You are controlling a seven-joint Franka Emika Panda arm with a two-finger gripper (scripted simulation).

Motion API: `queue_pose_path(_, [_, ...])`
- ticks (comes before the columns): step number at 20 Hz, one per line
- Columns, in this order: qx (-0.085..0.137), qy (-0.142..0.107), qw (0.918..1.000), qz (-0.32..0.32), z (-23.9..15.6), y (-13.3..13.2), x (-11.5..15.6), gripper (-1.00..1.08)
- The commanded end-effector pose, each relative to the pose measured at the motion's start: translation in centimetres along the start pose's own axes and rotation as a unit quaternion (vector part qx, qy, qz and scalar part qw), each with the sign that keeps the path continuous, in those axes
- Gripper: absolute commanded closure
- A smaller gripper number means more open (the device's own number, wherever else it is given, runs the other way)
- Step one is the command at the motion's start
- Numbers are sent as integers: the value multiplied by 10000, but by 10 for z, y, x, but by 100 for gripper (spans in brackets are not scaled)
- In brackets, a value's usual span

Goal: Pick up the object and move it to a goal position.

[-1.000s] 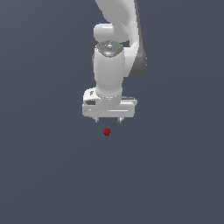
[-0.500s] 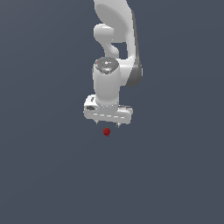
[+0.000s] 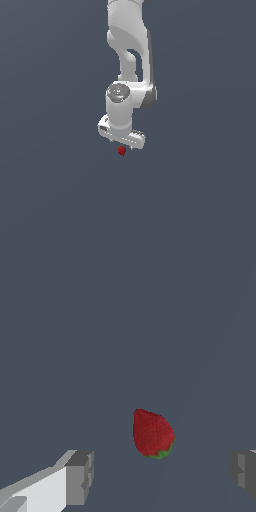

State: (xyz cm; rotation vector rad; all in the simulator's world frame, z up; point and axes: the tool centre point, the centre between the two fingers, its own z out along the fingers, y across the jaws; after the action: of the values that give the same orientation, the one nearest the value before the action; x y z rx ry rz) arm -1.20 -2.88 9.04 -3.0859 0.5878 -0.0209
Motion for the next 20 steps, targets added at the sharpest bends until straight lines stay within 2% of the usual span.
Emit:
queue_pose_path(1, [-6,-32,9998,186,9,3,-4,-92])
queue_pose_path(12, [-16,-64,9995,324,22,6,-7,-92])
queue_pose_path(20, [-16,-65,9994,346,58,7,-9,-92])
